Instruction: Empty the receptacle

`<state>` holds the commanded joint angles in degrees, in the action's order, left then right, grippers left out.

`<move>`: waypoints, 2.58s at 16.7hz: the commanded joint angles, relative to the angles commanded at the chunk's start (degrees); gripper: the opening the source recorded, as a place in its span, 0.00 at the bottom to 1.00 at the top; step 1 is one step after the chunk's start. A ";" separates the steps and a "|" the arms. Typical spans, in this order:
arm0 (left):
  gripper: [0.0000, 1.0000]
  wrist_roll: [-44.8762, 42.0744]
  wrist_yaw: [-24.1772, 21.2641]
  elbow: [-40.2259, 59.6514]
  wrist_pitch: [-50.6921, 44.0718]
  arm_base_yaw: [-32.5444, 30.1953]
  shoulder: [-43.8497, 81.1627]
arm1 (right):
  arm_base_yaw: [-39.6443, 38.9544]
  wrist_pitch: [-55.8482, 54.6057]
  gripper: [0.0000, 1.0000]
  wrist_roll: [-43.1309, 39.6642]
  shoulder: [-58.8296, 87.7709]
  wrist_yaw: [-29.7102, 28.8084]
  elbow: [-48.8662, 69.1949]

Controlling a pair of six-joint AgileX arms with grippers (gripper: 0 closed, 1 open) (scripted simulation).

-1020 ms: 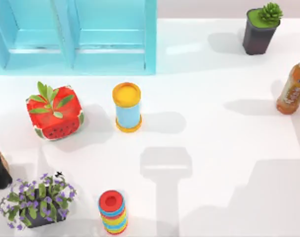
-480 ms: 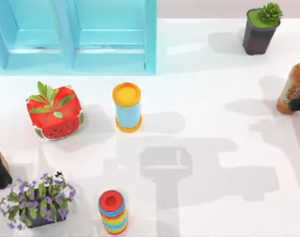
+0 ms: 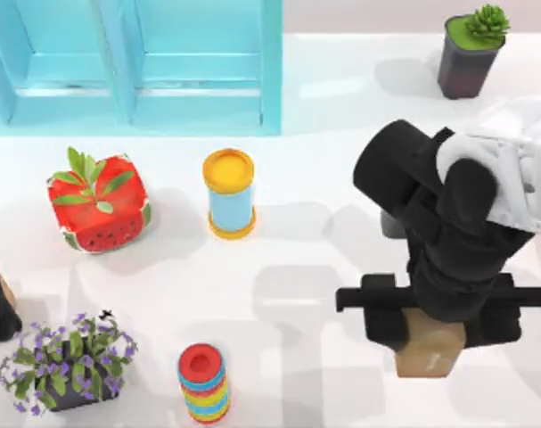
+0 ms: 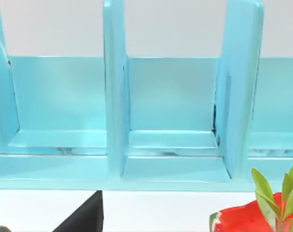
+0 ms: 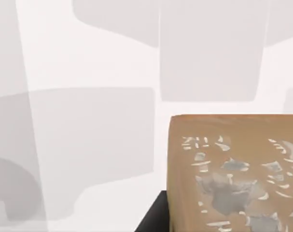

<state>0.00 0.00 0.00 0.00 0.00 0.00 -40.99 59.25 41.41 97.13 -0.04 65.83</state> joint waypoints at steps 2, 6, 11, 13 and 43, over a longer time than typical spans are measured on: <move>1.00 0.00 0.00 0.00 0.00 0.00 0.00 | -2.82 -1.35 0.00 2.78 -0.37 -0.03 -1.20; 1.00 0.00 0.00 0.00 0.00 0.00 0.00 | -3.33 -1.61 0.00 3.28 -0.46 -0.04 -1.43; 1.00 0.00 0.00 0.00 0.00 0.00 0.00 | -3.30 -5.50 0.00 3.23 1.12 0.00 -3.79; 1.00 0.00 0.00 0.00 0.00 0.00 0.00 | -3.38 -9.24 0.00 3.30 2.40 -0.09 -5.91; 1.00 0.00 0.00 0.00 0.00 0.00 0.00 | -3.42 -11.08 1.00 3.49 3.33 -0.06 -6.89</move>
<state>0.00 0.00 0.00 0.00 0.00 0.00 -44.41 48.17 44.90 100.46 -0.10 58.94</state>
